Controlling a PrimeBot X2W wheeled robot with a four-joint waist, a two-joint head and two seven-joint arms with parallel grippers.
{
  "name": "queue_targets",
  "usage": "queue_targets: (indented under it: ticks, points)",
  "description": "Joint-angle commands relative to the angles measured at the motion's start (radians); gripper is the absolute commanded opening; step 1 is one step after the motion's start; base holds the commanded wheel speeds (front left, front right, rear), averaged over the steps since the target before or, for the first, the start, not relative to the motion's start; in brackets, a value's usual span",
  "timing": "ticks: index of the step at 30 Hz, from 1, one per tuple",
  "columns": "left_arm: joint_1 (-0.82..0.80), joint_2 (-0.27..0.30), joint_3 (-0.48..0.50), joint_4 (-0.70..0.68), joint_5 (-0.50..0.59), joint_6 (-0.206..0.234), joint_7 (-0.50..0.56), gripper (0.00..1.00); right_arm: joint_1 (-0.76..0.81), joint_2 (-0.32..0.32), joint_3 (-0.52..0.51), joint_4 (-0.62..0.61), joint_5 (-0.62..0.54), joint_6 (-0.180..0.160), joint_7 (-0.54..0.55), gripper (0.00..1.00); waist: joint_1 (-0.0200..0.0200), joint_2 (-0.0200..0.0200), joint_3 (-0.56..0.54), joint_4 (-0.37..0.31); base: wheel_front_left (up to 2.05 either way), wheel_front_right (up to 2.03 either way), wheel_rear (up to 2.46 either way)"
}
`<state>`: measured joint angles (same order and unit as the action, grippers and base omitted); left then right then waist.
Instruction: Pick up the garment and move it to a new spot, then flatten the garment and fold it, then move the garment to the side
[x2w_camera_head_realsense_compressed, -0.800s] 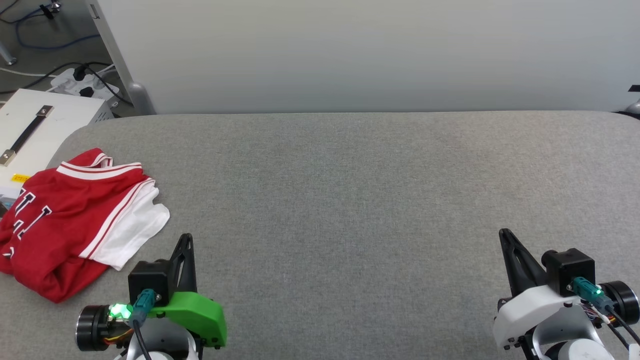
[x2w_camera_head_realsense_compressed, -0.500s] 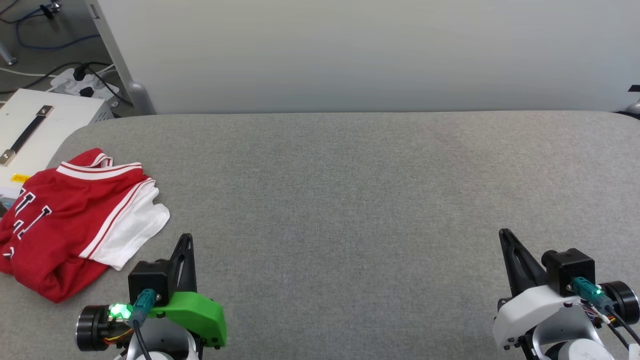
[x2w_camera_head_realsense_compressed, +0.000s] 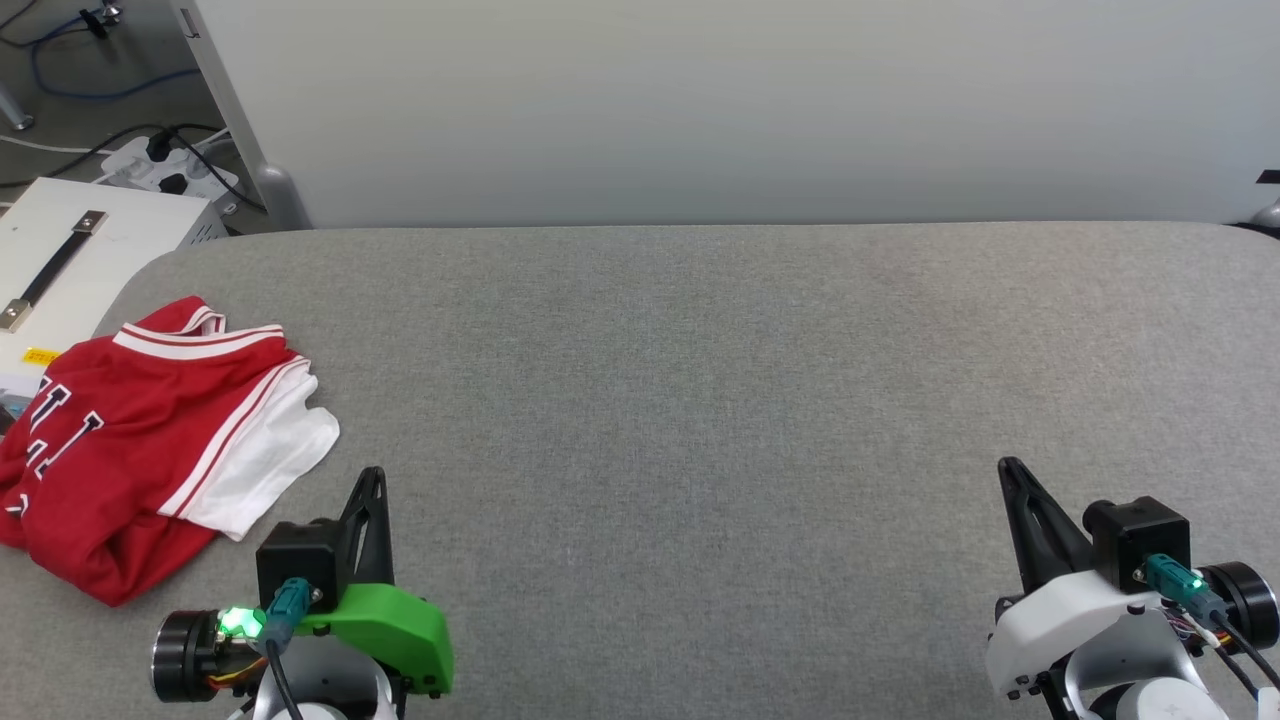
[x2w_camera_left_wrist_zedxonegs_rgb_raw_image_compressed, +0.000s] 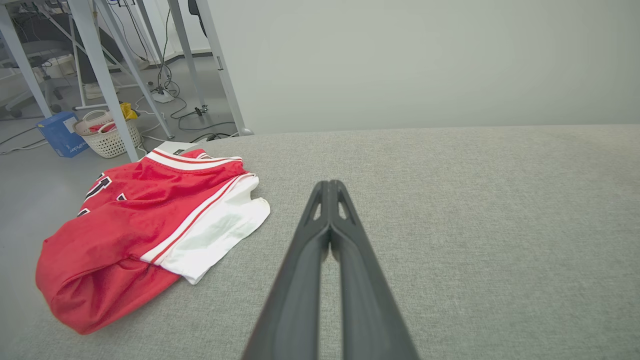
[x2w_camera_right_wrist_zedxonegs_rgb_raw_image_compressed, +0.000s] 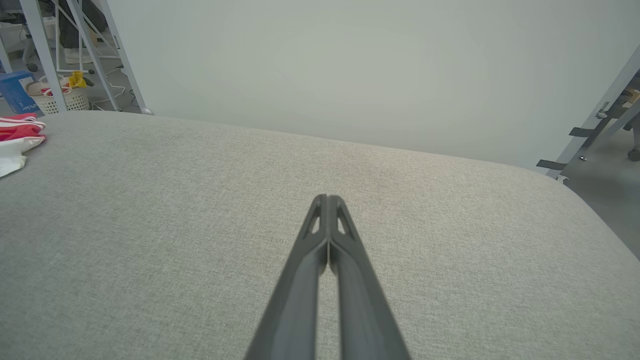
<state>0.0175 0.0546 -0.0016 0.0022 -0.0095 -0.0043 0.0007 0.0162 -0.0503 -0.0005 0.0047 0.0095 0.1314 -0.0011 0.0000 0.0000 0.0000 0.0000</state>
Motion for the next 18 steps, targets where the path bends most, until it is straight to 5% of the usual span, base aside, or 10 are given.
queue_targets:
  ticks: [1, 5, 6, 7, 8, 18]
  points:
    - [-0.017, -0.004, 0.002, -0.002, 0.009, 0.004, -0.001, 0.00, -0.016, 0.000, 0.000, -0.005, -0.009, -0.001, 0.001, 0.00, 0.0000, 0.0000, 0.000, 0.000, 0.00, 0.00, 0.00]
    - [-0.017, -0.004, 0.002, -0.002, 0.009, 0.004, -0.001, 0.00, -0.016, 0.000, 0.000, -0.005, -0.009, -0.001, 0.001, 0.00, 0.0000, 0.0000, 0.000, 0.000, 0.00, 0.00, 0.00]
    - [0.000, 0.000, 0.000, 0.000, 0.000, 0.000, -0.001, 1.00, 0.000, 0.000, 0.000, 0.000, 0.001, 0.000, -0.001, 1.00, 0.0000, 0.0000, 0.000, 0.000, 0.00, 0.00, 0.00]
    - [0.001, 0.000, 0.000, 0.000, -0.001, 0.000, -0.001, 0.00, 0.000, 0.000, 0.000, 0.000, 0.001, 0.000, -0.001, 0.00, 0.0000, 0.0000, 0.000, 0.000, 0.00, 0.00, 0.00]
    - [0.001, 0.000, 0.000, 0.000, -0.001, 0.000, -0.001, 1.00, 0.001, 0.000, -0.001, 0.001, 0.002, 0.000, -0.001, 1.00, 0.0000, 0.0000, 0.000, 0.000, 0.00, 0.00, 0.00]
    - [0.001, 0.000, -0.004, -0.004, -0.009, 0.012, -0.015, 1.00, 0.000, 0.000, -0.006, -0.005, 0.022, 0.000, -0.015, 1.00, 0.0000, 0.0000, 0.001, 0.000, 0.00, 0.00, 0.00]
